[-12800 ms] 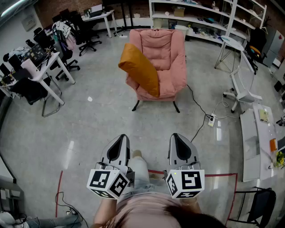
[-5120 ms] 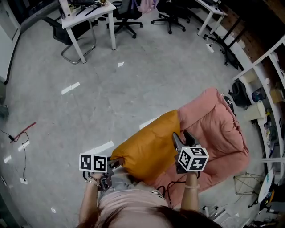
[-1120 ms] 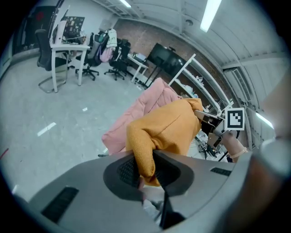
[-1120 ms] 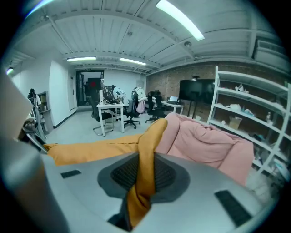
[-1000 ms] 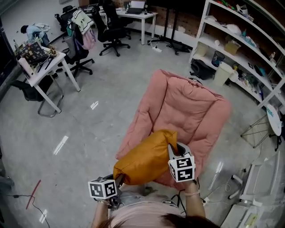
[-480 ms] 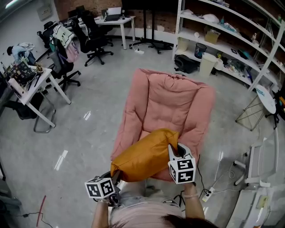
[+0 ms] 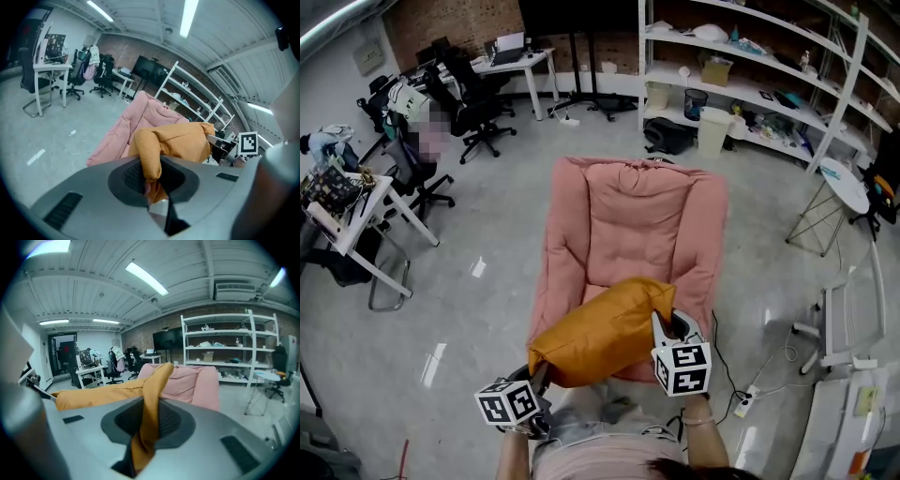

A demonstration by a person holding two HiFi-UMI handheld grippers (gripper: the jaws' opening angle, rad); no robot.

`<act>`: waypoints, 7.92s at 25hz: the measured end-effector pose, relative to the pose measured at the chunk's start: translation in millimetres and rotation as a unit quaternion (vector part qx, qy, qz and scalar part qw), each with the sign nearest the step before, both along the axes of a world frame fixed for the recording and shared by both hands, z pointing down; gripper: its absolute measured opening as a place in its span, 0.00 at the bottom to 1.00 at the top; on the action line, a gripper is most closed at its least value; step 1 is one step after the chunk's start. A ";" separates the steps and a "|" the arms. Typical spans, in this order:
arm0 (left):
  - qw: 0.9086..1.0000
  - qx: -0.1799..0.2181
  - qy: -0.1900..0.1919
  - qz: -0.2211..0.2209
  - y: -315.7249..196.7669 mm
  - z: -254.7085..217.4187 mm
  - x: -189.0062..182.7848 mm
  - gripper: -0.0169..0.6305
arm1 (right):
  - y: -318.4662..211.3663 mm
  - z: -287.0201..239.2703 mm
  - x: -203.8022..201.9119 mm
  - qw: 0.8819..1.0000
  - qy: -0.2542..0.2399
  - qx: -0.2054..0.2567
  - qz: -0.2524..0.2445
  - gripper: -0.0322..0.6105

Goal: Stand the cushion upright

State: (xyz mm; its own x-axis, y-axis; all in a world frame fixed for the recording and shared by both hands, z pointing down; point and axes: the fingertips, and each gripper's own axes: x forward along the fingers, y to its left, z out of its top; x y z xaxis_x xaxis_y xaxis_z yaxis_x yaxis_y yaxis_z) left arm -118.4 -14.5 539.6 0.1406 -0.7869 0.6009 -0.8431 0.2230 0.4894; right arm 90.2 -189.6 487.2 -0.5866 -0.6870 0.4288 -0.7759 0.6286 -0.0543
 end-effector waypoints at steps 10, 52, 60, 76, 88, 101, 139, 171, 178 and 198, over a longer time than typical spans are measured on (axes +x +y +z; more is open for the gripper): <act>0.998 0.016 -0.016 0.062 -49.8 -17.1 -5.7 0.09 | -21.8 -4.2 15.2 0.997 -0.009 -0.001 0.071 0.16; 0.955 0.074 0.055 0.280 -216.9 -50.0 -61.8 0.09 | -66.5 -25.8 7.6 0.945 0.017 -0.014 0.327 0.16; 0.959 0.087 0.058 0.264 -228.1 -58.4 -59.1 0.09 | -75.9 -31.8 11.9 0.947 0.016 -0.011 0.321 0.15; 0.969 0.103 0.032 0.222 -284.9 -84.9 -41.6 0.09 | -133.3 -40.6 34.8 0.959 -0.010 -0.023 0.281 0.15; 0.975 0.119 0.000 0.188 -341.3 -99.7 -32.1 0.09 | -194.9 -43.1 45.6 0.967 -0.049 -0.024 0.250 0.15; 0.978 0.118 -0.021 0.173 -391.5 -105.2 -22.6 0.09 | -244.8 -38.8 56.7 0.967 -0.073 -0.038 0.242 0.15; 0.987 0.092 -0.072 0.114 -519.1 -88.0 -42.3 0.09 | -388.4 -18.6 40.7 0.978 -0.091 -0.060 0.175 0.17; 0.989 0.060 -0.108 0.078 -557.0 -75.3 -86.4 0.21 | -440.7 3.2 30.8 0.974 -0.089 -0.043 0.202 0.38; 0.989 0.077 -0.101 0.072 -528.2 -87.8 -96.6 0.21 | -428.8 -7.0 19.1 0.977 -0.086 -0.030 0.195 0.45; 0.989 0.106 -0.072 0.074 -444.4 -97.7 -82.8 0.13 | -351.8 -39.4 20.4 0.977 -0.093 -0.010 0.194 0.45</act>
State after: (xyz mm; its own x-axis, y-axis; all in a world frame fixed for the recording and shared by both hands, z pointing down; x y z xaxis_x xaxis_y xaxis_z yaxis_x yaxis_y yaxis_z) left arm -201.3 -458.9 441.8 0.1888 -0.8747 0.4463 -0.9228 -0.0026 0.3852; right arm 110.6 -541.4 447.8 -0.3538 -0.8652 0.3555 -0.9306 0.2872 -0.2271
